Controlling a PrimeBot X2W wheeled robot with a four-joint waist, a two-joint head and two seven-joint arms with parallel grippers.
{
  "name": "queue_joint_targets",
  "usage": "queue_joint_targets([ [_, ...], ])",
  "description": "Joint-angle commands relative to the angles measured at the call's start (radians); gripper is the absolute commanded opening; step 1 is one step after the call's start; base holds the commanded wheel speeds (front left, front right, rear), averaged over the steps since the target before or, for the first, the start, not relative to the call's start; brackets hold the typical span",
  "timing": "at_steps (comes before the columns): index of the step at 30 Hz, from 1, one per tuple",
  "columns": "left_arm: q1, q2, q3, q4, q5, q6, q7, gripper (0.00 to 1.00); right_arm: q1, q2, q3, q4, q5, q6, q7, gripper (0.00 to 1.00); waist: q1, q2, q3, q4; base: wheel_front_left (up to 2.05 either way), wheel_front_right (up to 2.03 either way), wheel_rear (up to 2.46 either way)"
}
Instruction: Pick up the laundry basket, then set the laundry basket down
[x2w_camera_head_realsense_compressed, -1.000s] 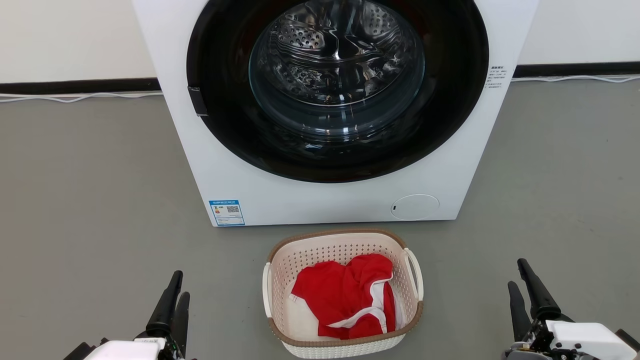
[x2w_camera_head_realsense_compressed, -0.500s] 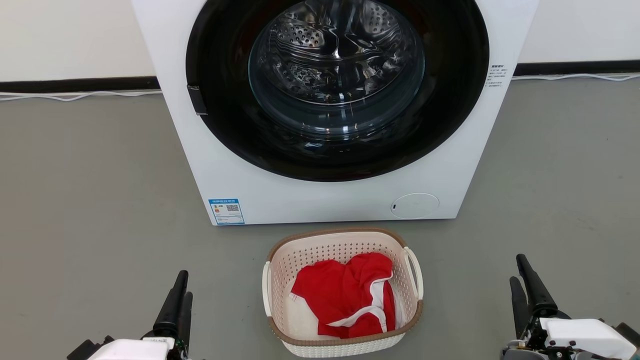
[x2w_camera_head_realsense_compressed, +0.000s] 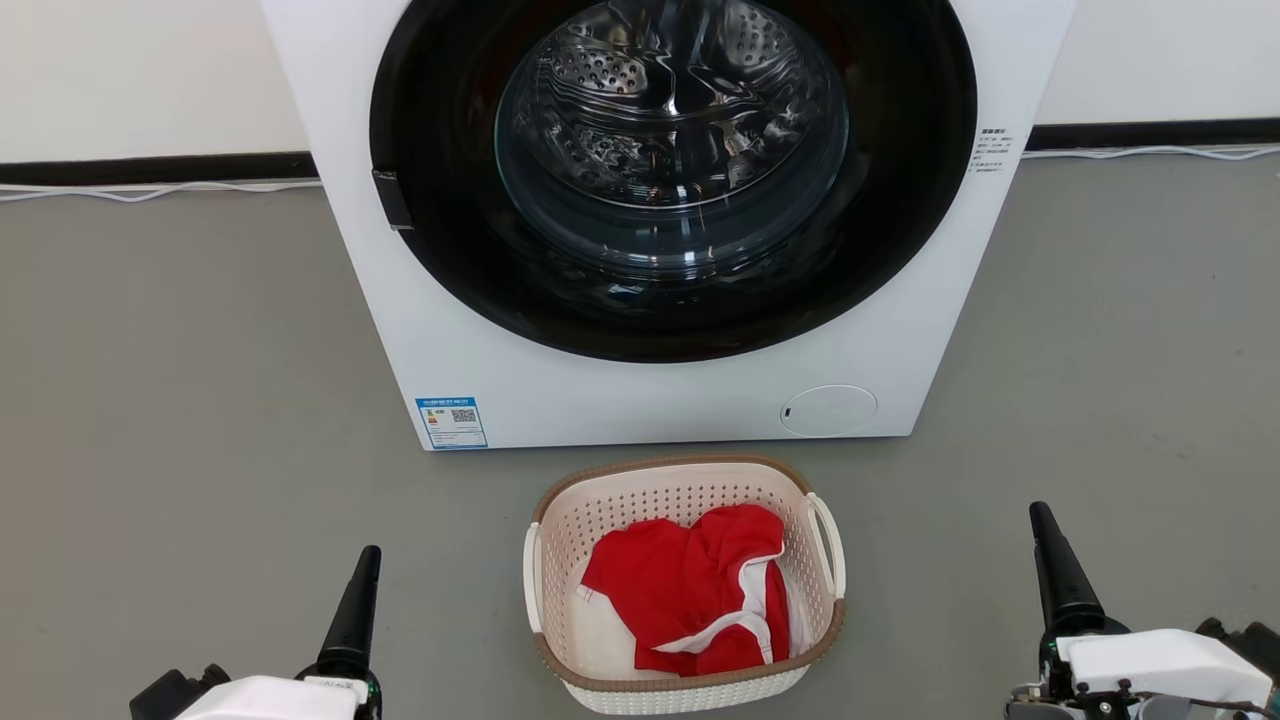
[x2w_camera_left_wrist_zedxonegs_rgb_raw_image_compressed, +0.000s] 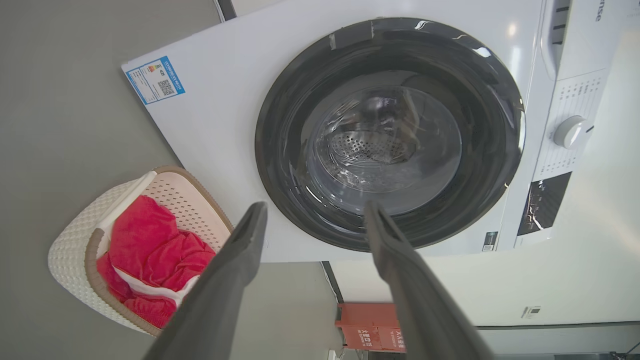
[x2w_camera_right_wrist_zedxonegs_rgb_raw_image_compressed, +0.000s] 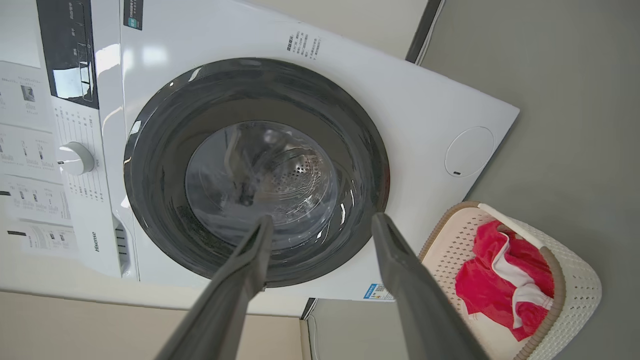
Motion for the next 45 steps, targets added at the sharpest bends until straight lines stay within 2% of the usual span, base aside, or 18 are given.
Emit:
queue_joint_targets([
  [1,-0.027,0.008,0.008,-0.025,0.040,0.001,-0.011,1.00,-0.016,-0.010,0.003,-0.039,-0.052,0.003,-0.015,1.00,-0.0002,0.0000,0.000,-0.001,0.00,0.00,0.00],
  [14,-0.024,0.009,0.014,-0.033,0.220,0.014,-0.050,1.00,-0.015,-0.012,-0.008,-0.067,-0.308,0.004,-0.053,1.00,-0.0002,0.0000,0.000,-0.003,0.00,0.00,0.00],
  [32,-0.007,0.011,-0.008,-0.079,0.512,0.075,-0.103,1.00,-0.002,-0.013,0.016,-0.090,-0.649,0.005,-0.106,1.00,-0.0002,0.0000,0.000,-0.007,0.00,0.00,0.00],
  [45,0.005,0.013,-0.017,-0.089,0.703,0.107,-0.142,1.00,-0.003,-0.015,0.008,-0.062,-0.866,0.006,-0.144,1.00,-0.0002,0.0000,0.002,-0.010,0.00,0.00,0.00],
])
